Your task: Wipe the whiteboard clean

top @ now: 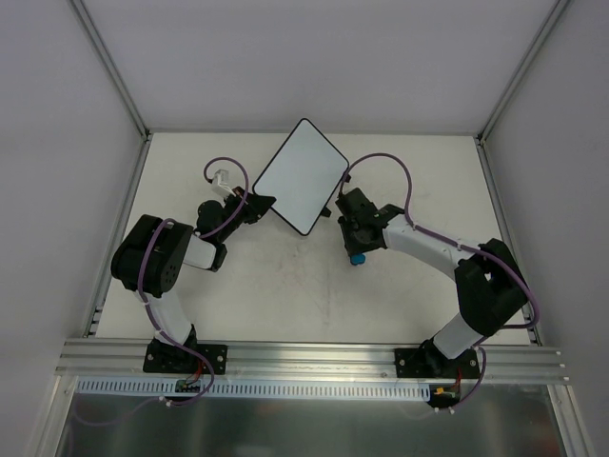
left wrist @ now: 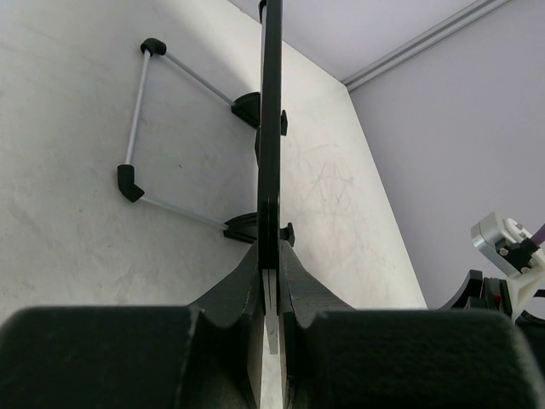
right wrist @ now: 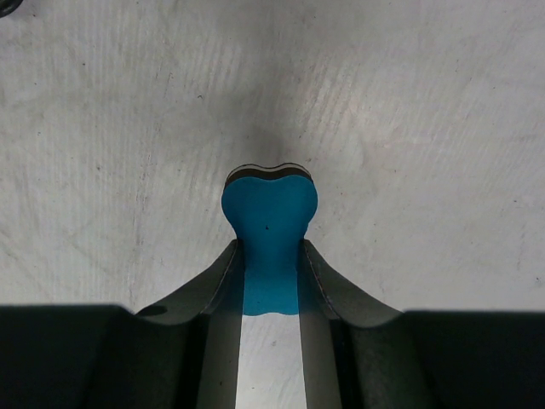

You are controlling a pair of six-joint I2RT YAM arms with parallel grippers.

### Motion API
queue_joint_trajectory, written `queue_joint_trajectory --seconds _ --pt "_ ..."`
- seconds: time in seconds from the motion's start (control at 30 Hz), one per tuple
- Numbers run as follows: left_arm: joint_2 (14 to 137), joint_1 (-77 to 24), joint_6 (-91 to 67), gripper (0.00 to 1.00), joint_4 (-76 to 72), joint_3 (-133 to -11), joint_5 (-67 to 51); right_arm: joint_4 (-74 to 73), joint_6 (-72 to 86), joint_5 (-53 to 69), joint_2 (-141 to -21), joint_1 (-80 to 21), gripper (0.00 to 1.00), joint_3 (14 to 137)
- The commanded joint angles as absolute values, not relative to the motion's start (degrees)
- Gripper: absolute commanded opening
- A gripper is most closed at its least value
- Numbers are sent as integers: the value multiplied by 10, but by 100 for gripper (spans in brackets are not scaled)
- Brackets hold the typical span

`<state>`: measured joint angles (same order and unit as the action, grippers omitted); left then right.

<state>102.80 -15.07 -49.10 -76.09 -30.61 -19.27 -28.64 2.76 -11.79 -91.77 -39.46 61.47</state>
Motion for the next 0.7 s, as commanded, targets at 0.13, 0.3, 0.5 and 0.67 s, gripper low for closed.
queue_joint_trajectory --seconds 0.13,0.3,0.5,0.67 --pt "1036 -165 -487 0 -963 -311 -232 -275 44 -111 -929 -392 0 608" --pt "1034 -162 -489 0 -963 -309 -236 -265 59 -94 -942 -393 0 603" --pt "1036 -161 -490 0 -963 -311 -238 -235 78 -100 -940 -397 34 578" --pt "1037 -160 -491 0 -963 -311 -239 -234 78 -103 -938 -398 41 578"
